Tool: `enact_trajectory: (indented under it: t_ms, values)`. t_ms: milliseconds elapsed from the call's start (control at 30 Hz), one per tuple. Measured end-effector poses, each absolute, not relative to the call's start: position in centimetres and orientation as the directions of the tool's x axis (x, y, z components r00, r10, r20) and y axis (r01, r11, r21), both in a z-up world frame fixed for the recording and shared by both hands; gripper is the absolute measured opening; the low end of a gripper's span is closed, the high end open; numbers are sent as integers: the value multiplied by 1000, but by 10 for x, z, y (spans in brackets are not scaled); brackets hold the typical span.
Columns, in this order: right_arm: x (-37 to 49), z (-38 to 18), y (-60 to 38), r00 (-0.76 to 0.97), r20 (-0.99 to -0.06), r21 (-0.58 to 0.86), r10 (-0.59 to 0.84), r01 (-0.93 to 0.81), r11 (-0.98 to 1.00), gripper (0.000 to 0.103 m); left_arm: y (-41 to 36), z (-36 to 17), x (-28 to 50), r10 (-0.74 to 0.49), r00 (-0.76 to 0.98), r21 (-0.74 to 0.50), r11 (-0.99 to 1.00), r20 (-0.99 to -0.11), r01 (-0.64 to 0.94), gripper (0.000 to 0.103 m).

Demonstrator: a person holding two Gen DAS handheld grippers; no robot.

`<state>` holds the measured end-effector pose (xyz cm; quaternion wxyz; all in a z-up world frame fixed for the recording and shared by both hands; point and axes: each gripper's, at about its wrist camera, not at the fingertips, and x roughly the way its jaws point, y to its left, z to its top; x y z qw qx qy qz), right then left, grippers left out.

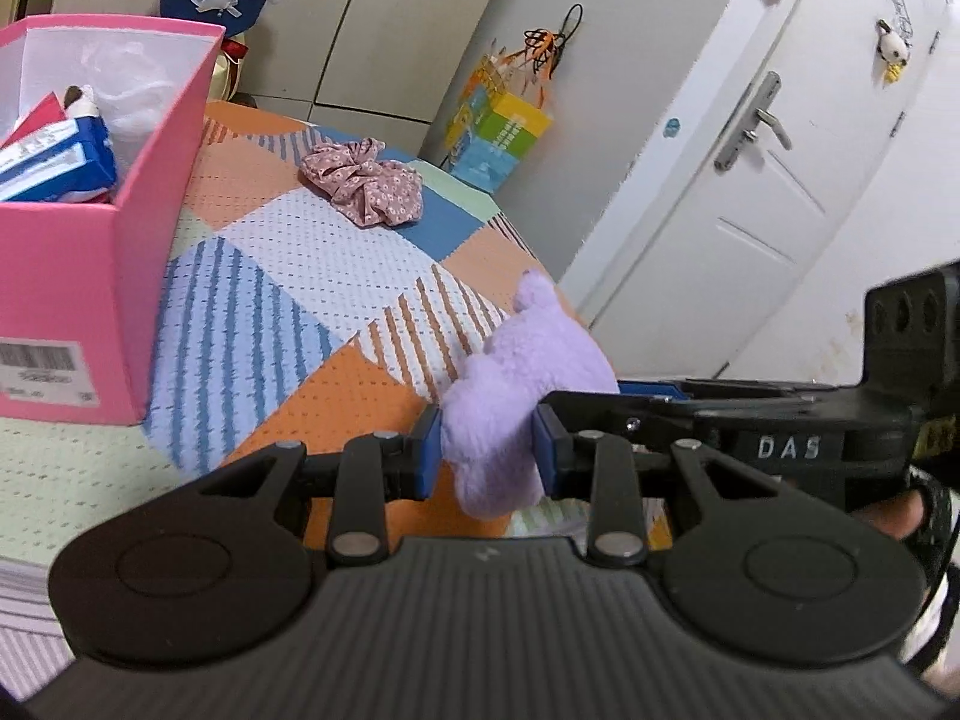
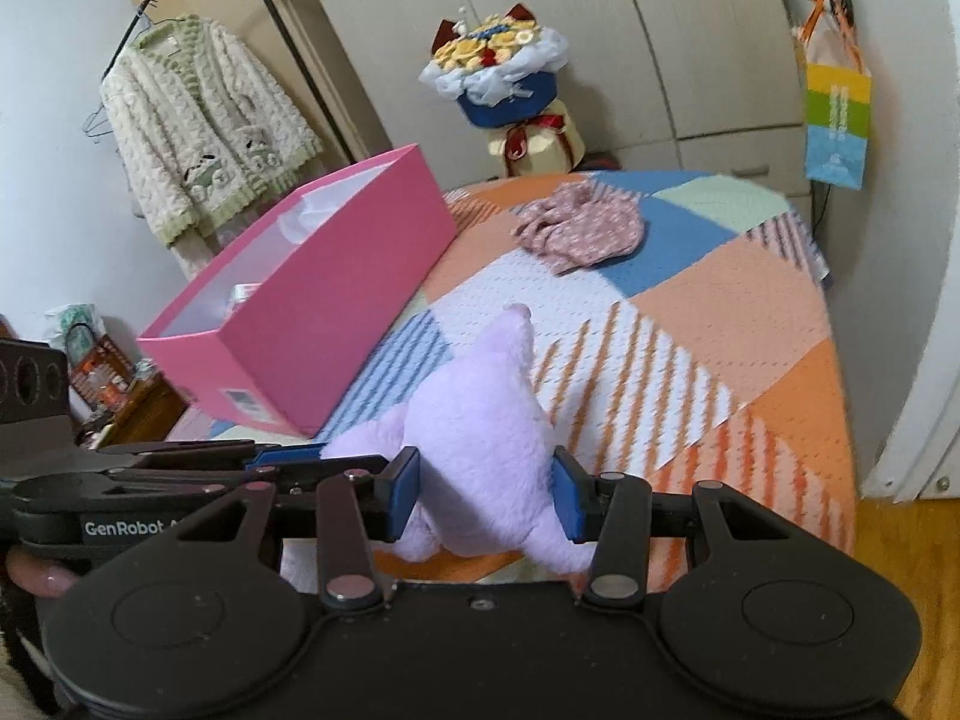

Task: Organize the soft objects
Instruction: 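Lift the lilac plush with both grippers and carry it over the pink box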

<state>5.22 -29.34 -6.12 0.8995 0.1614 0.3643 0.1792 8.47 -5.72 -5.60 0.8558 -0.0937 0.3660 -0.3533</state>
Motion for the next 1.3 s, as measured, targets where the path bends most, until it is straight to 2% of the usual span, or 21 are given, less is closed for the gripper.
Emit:
enact_trajectory:
  t_ms: [167, 333, 733, 1067, 1300]
  values:
    - [55, -49, -282, 595, -619, 478, 512, -232, 847, 51, -38, -39, 72, -665, 458, -391, 732, -590, 558, 30]
    - [53, -25, -256, 551, -625, 467, 553, -304, 830, 51, -7, -17, 65, -675, 438, -408, 721, -594, 559, 30]
    - [68, 53, -189, 599, -521, 352, 608, -498, 793, 51, 59, 60, 49, -605, 617, -274, 789, -503, 551, 30]
    - [150, 74, -157, 595, -450, 394, 666, -537, 746, 51, 93, 84, 99, -499, 774, -219, 867, -389, 448, 30]
    - [209, 65, -131, 566, -486, 351, 666, -571, 742, 52, 107, 77, 157, -443, 798, -235, 896, -409, 377, 30]
